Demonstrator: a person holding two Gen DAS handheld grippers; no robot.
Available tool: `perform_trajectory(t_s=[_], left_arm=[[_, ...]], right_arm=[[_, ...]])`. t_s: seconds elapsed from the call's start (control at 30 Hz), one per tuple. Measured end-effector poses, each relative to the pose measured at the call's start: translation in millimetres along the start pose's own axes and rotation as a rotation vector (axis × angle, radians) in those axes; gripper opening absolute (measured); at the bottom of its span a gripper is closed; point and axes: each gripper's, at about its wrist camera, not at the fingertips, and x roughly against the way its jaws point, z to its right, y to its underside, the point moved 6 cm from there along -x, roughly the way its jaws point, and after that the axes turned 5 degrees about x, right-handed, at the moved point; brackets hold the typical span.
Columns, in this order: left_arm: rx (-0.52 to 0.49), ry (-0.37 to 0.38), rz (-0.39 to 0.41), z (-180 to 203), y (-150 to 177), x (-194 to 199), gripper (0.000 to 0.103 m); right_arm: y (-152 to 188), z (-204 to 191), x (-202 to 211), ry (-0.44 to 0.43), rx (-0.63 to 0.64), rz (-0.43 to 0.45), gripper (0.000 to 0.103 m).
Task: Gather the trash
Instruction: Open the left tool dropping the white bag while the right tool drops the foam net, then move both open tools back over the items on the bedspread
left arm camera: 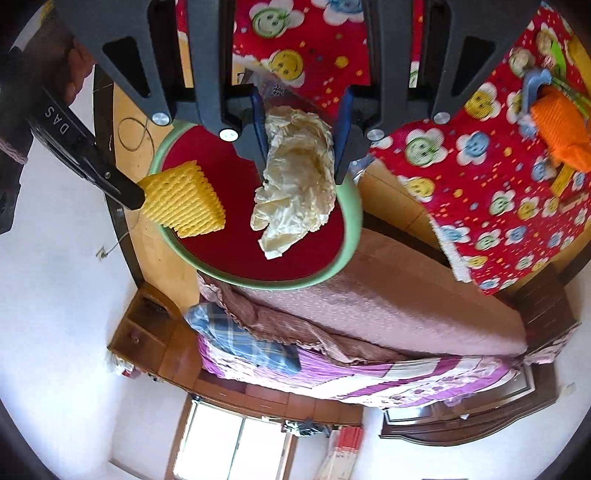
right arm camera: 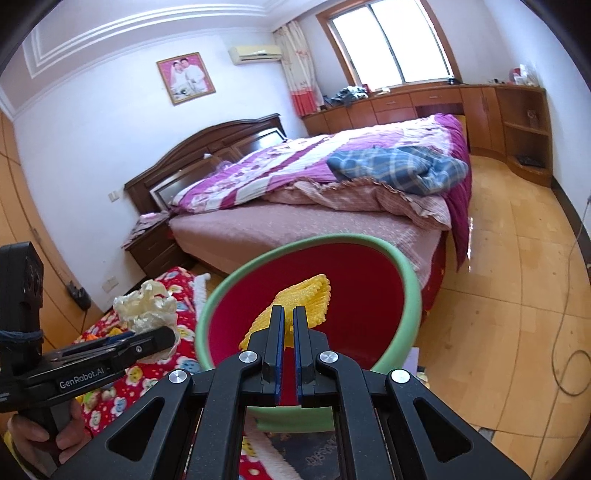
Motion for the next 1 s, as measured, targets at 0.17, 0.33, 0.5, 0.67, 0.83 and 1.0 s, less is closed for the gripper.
perform_trajectory(t_s=[0.17,0.33,0.5,0.67,0.83,1.0], left_arm=[[-0.017,-0.001,-0.022,5,-1,-15,0.04],[-0.044,-0.015,-0.022,9,0,-19,0.049],[-0.045,-0.022,-0.018,9,1,-17,0.049],[-0.008,-0.015,-0.019,1,3,-7,0.049],[0.024,-0.033,-0.002,-9,6,10,0.049],[0.07,-0.048,0.01,-22,12,30,0.049]], right_arm=[[4,5,-2,0.007,-0.019,-0.016,0.007],[4,10,-7,0.007,-0.026,-0.028,0.008],[5,11,-7,-0.003,-0.045,-0.029,0.023],[5,7,-2,-0.009,-0.042,-0.023,0.027],[5,-2,3,-0.026,-0.032,-0.018,0.029],[7,-17,10,-0.052,-0.018,-0.022,0.038]])
